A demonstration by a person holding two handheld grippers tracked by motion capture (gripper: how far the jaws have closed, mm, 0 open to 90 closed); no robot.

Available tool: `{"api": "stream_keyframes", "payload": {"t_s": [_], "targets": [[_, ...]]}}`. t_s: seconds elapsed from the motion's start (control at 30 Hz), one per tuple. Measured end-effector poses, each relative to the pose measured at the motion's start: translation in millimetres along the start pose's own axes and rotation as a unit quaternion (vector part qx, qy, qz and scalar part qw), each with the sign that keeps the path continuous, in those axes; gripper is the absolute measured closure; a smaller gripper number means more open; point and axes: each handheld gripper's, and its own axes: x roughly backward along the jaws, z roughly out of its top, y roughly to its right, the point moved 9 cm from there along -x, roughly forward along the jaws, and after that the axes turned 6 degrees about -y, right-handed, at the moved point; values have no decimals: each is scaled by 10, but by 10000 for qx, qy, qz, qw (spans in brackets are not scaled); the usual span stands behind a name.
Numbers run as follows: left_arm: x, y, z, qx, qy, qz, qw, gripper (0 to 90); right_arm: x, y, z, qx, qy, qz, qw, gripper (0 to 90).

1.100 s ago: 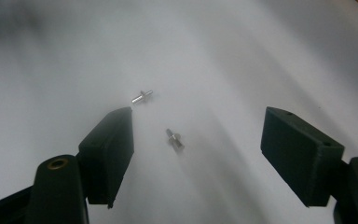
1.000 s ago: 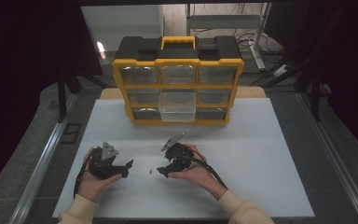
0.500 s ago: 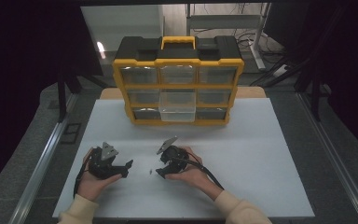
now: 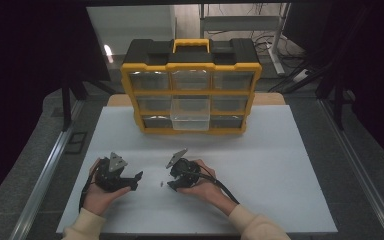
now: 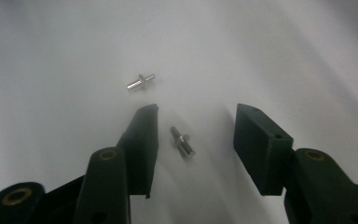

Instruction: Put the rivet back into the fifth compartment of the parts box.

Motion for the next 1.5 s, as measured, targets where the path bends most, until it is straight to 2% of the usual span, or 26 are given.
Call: {"api": "stream_keyframes", "payload": {"t_s": [0.1,0.33,0.47,0.6,0.97,1.5], "targets": [[-2,1,0,0,-1,2,10000,100,3,-11,-2,59,-9,4,10000,572],[-5,0,-2,-1,-6,4,10000,100,20,-25,-13,25,-76,23,10000,743],[-8,4,-3,-7,-15,7,10000,100,25,-26,-19,29,-102,63,9999,808],[-10,7,-4,-13,-22,8,10000,100,28,-23,-21,32,-104,93,9999,819],[-10,4,-5,-7,-15,5,10000,100,78,32,-28,-153,-62,227,9996,828],[-7,-5,-7,-24,-25,8,10000,100,507,168,47,-465,457,382,9971,829]]}}
